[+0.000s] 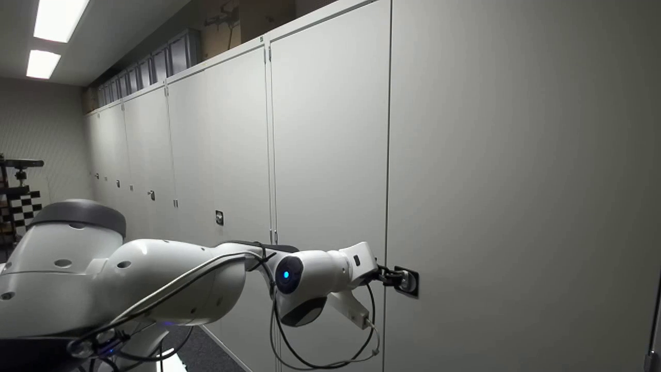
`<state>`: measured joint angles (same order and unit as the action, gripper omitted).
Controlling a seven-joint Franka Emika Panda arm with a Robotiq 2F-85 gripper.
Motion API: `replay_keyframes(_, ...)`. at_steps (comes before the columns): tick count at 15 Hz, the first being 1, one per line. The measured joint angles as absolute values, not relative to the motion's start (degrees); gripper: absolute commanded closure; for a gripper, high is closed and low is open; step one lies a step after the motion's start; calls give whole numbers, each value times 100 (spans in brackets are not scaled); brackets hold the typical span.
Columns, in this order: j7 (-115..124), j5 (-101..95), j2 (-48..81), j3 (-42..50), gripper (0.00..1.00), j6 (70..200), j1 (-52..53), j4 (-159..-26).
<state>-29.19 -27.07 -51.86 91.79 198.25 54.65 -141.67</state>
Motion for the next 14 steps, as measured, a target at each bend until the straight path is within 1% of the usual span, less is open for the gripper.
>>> replay_keyframes(14,-3411,-2968,-5574,9733,0,19825,5866,-13925)
